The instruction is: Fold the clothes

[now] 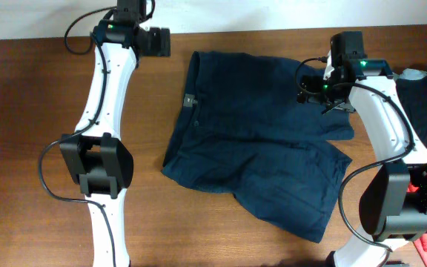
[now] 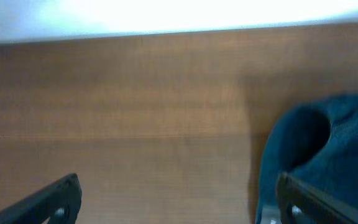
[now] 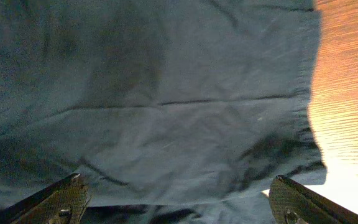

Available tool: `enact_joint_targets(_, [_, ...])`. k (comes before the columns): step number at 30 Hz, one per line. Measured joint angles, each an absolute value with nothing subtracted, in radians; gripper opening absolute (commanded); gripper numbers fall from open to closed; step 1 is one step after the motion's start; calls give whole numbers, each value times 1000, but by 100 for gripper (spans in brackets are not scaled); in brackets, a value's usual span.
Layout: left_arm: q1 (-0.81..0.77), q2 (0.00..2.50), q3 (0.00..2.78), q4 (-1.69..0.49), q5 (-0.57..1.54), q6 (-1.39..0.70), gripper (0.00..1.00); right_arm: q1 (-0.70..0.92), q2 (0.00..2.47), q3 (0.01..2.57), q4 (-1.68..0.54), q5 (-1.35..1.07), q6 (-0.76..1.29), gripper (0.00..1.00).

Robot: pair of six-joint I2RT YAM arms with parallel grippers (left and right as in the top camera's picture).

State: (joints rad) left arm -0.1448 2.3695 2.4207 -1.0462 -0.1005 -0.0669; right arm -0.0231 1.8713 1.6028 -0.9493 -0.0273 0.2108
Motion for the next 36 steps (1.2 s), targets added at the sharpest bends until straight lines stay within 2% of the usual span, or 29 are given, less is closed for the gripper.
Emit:
enact_joint_targets(2, [-145, 2370, 2421, -1125, -101, -67, 99, -23, 1871, 1603, -956, -64, 214, 99])
enact_joint_targets(3, [-145, 2370, 2421, -1163, -101, -67, 94, -23, 1871, 1603, -966, -84, 213, 95])
enact_joint_targets(6, [-145, 2370, 2420, -1280, -101, -67, 76, -23, 1871, 1603, -1030, -123, 181, 42])
enact_joint_targets(7, [-145, 2370, 2420, -1316, -100, -65, 70, -23, 1871, 1603, -1058, -131, 176, 20])
enact_joint_targets(8, [-145, 2370, 2420, -1349, -101, -62, 62, -23, 1871, 1603, -1086, -137, 167, 6])
enact_joint_targets(10, [-145, 2370, 2420, -1411, -99, -43, 54, -23, 1871, 1603, -1135, -141, 155, 4])
enact_joint_targets(15, [-149, 2370, 2420, -1479, -89, 38, 48, -23, 1864, 1603, -1259, -132, 150, 4])
enact_joint_targets(20, [-169, 2370, 2420, -1514, 27, 197, 50, -23, 1800, 1603, -1400, -60, 194, 4])
enact_joint_targets(25, [-234, 2370, 2420, -1540, 108, 303, 74, -23, 1657, 1603, -1502, -19, 254, 4])
enact_joint_targets(30, [-307, 2370, 2420, -1570, 135, 341, 84, -23, 1459, 1579, -1520, -6, 317, 4])
enact_joint_targets(33, [-344, 2370, 2420, -1583, 142, 348, 86, -23, 1325, 1515, -1525, -1, 350, 4])
enact_joint_targets(36, [-364, 2370, 2420, -1585, 143, 332, 87, -23, 1204, 1414, -1521, 0, 384, 13])
